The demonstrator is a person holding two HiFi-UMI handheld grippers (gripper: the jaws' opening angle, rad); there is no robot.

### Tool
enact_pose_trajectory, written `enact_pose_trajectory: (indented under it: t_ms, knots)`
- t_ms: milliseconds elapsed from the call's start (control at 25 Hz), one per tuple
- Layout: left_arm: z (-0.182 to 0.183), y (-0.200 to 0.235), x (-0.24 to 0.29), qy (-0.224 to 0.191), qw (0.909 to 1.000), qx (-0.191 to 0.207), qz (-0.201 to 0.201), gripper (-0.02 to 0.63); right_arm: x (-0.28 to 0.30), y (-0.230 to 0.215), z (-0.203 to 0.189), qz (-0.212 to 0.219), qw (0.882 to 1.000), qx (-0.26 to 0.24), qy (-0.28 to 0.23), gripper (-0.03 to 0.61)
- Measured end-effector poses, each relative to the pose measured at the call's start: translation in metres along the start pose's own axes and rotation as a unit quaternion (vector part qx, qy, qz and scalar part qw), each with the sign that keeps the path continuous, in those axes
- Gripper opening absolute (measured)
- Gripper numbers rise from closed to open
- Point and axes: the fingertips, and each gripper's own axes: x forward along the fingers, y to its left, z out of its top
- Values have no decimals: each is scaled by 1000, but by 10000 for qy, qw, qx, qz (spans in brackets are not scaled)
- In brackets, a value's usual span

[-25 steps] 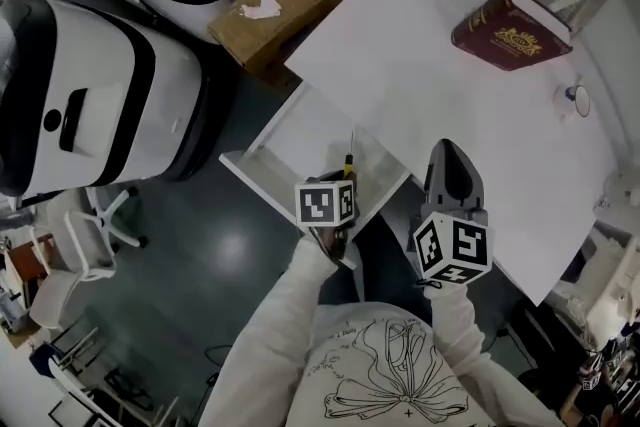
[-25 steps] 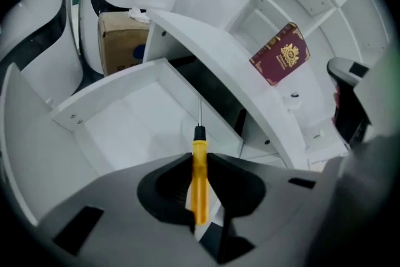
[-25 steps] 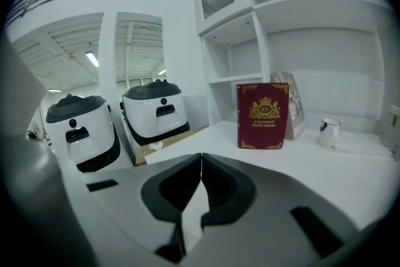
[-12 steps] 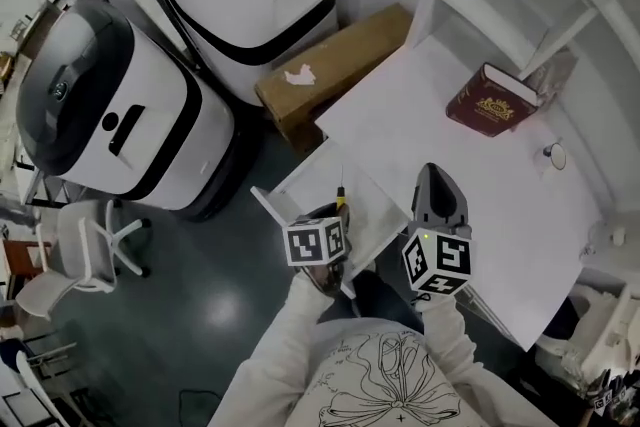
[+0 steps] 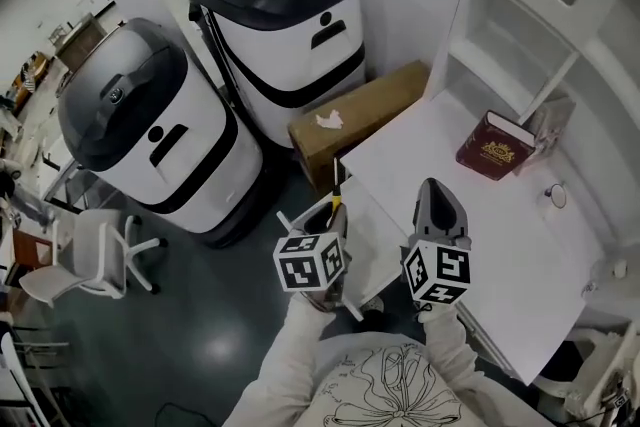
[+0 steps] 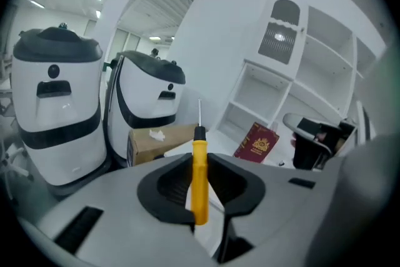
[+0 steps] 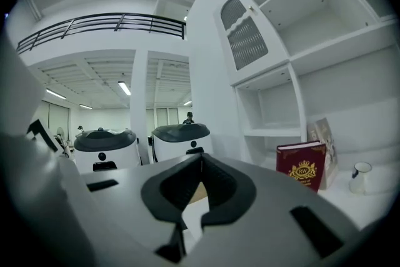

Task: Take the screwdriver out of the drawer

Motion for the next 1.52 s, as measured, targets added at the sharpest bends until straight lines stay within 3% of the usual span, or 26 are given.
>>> enact_pose_trajectory:
  t_ms: [280, 760, 1040, 1520]
  knots:
    - [54, -8, -46, -953, 9947, 323, 199, 72, -5, 22, 16, 261, 9996, -61, -112, 3]
    - [95, -21, -96, -2082, 9722, 910, 559, 72, -14, 37, 34, 490, 9982, -137, -318, 3]
    - [98, -29, -100, -2213, 9660, 1161, 671, 72, -17, 35, 36, 465, 9982, -173, -345, 3]
    - [101, -33, -97, -2240, 9661, 1141, 597, 72, -13, 29, 32, 415, 9984, -203, -317, 3]
